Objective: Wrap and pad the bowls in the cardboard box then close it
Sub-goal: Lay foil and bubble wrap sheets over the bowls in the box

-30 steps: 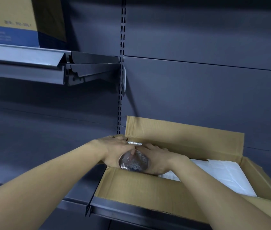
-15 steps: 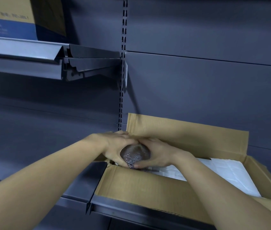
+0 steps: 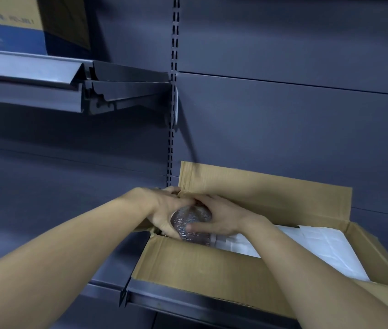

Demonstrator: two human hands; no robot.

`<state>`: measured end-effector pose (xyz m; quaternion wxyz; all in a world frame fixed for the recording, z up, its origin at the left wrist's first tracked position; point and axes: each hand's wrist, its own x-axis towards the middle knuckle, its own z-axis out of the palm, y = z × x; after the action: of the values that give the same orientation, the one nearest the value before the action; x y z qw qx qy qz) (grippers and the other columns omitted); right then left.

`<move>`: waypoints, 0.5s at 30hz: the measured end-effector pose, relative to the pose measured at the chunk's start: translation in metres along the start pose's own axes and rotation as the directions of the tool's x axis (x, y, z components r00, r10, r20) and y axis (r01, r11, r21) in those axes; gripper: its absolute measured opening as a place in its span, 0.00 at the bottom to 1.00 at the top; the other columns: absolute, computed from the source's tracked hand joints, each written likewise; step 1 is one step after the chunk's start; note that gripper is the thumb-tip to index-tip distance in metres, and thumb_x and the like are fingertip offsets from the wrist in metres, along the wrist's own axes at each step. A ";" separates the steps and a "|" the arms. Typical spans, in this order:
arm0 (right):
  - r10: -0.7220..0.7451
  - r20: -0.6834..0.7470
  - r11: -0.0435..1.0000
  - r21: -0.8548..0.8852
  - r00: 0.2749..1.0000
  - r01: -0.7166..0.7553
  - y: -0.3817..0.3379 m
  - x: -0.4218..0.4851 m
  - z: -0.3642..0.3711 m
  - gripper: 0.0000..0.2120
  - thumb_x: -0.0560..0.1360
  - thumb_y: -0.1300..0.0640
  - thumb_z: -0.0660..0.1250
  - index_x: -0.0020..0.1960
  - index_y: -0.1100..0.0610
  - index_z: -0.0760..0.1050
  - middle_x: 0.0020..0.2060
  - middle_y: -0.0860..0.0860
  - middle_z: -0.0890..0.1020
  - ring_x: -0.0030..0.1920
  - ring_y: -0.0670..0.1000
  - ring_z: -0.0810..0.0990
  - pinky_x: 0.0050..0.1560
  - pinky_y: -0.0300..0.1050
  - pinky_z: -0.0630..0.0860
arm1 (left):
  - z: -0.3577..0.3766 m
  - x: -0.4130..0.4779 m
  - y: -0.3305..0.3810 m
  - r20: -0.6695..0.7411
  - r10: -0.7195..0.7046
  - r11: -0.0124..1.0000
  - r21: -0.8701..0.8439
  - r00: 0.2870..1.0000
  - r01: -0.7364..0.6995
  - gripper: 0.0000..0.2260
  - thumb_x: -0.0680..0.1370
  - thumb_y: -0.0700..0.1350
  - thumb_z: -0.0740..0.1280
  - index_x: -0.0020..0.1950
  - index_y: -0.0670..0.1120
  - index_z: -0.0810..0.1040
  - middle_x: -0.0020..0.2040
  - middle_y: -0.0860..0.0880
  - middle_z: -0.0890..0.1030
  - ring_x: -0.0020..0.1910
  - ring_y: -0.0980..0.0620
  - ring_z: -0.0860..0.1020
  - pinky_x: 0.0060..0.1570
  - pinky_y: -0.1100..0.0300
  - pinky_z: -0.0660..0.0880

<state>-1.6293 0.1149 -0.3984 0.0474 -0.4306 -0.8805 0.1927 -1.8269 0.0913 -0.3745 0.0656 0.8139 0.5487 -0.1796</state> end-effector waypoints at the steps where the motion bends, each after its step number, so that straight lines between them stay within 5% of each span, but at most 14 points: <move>1: -0.008 -0.034 1.000 -0.013 0.999 0.008 0.000 -0.001 -0.001 0.43 0.63 0.24 0.65 0.73 0.38 0.59 0.69 0.47 0.70 0.69 0.50 0.68 0.69 0.53 0.68 | -0.002 -0.002 0.000 -0.001 0.005 1.000 -0.011 1.000 -0.005 0.45 0.67 0.70 0.71 0.77 0.63 0.51 0.79 0.57 0.58 0.79 0.48 0.41 0.75 0.40 0.55; 7: -0.055 -0.088 0.995 -0.093 0.995 0.047 -0.002 -0.014 -0.007 0.37 0.64 0.23 0.59 0.70 0.38 0.66 0.61 0.44 0.76 0.61 0.49 0.74 0.61 0.51 0.73 | -0.010 -0.019 0.005 -0.122 0.040 0.993 -0.106 0.992 -0.053 0.41 0.68 0.67 0.72 0.77 0.58 0.60 0.75 0.53 0.65 0.74 0.49 0.59 0.72 0.49 0.63; 12: 0.032 -0.053 0.977 -0.207 0.998 -0.043 -0.002 -0.015 0.007 0.40 0.63 0.21 0.54 0.65 0.45 0.71 0.56 0.46 0.75 0.57 0.51 0.74 0.57 0.52 0.72 | 0.005 -0.019 0.002 -0.102 0.030 0.997 -0.071 0.994 -0.037 0.38 0.69 0.71 0.67 0.76 0.61 0.60 0.77 0.54 0.63 0.79 0.50 0.51 0.74 0.44 0.60; 15: 0.022 -0.131 0.990 -0.134 0.991 -0.039 -0.006 -0.020 0.001 0.33 0.70 0.26 0.54 0.67 0.44 0.69 0.60 0.48 0.76 0.61 0.52 0.73 0.60 0.53 0.72 | -0.003 -0.024 0.002 -0.154 0.026 0.990 -0.133 0.988 -0.047 0.39 0.69 0.71 0.67 0.76 0.58 0.61 0.74 0.54 0.66 0.74 0.49 0.59 0.72 0.46 0.63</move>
<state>-1.6217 0.0960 -0.3950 0.0716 -0.4578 -0.8800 0.1046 -1.8321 0.0709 -0.3633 0.0824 0.8287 0.5481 -0.0778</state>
